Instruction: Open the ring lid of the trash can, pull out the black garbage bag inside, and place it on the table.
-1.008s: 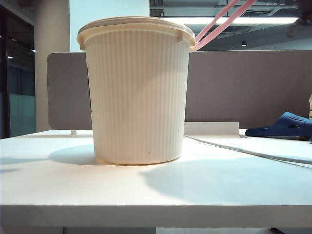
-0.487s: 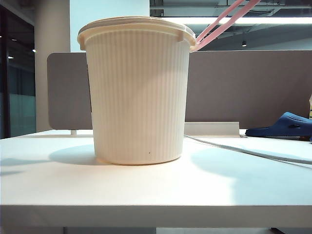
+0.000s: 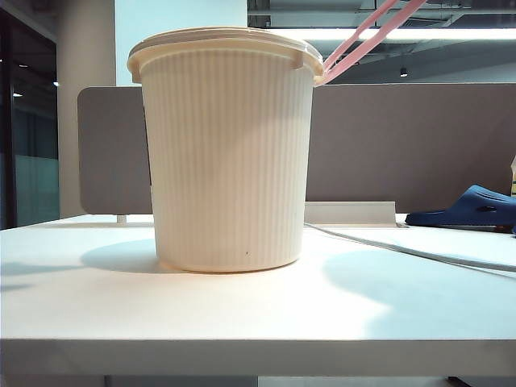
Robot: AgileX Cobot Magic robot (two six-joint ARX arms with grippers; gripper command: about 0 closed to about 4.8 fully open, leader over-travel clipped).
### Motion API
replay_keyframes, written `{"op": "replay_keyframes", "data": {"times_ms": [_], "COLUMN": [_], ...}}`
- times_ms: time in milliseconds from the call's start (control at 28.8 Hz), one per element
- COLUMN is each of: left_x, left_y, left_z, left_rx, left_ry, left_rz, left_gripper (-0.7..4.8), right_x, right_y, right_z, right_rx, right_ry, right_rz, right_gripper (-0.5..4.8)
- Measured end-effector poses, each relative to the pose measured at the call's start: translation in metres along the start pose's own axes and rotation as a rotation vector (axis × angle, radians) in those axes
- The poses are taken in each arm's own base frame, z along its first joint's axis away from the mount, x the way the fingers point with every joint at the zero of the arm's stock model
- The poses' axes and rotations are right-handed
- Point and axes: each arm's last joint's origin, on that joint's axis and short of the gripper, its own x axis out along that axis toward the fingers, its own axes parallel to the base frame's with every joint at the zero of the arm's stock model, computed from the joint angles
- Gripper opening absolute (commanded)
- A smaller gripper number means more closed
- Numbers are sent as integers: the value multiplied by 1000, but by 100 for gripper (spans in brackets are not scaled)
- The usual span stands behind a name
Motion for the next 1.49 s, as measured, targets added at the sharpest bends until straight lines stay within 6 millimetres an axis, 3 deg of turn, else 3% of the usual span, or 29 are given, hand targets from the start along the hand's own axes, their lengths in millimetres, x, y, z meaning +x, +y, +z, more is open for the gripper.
{"op": "replay_keyframes", "data": {"times_ms": [278, 521, 800, 1286, 1495], "left_x": [0, 0, 0, -2, -3], "left_y": [0, 0, 0, -5, -8], "left_z": [0, 0, 0, 0, 0], "left_rx": [0, -1, -1, -2, 2], "left_ry": [1, 1, 2, 8, 8], "left_rz": [0, 0, -1, -5, -8], "left_gripper": [435, 435, 435, 435, 435], "right_x": [-11, -28, -25, -23, -15], "right_y": [6, 14, 7, 5, -4], "right_z": [-1, -1, -8, -9, -17], "right_rx": [-31, -90, -55, -50, -29], "right_ry": [-19, -65, -5, 3, 49], "right_rz": [-99, -320, -400, -400, -410], "right_gripper": [-1, -1, -1, -1, -1]}}
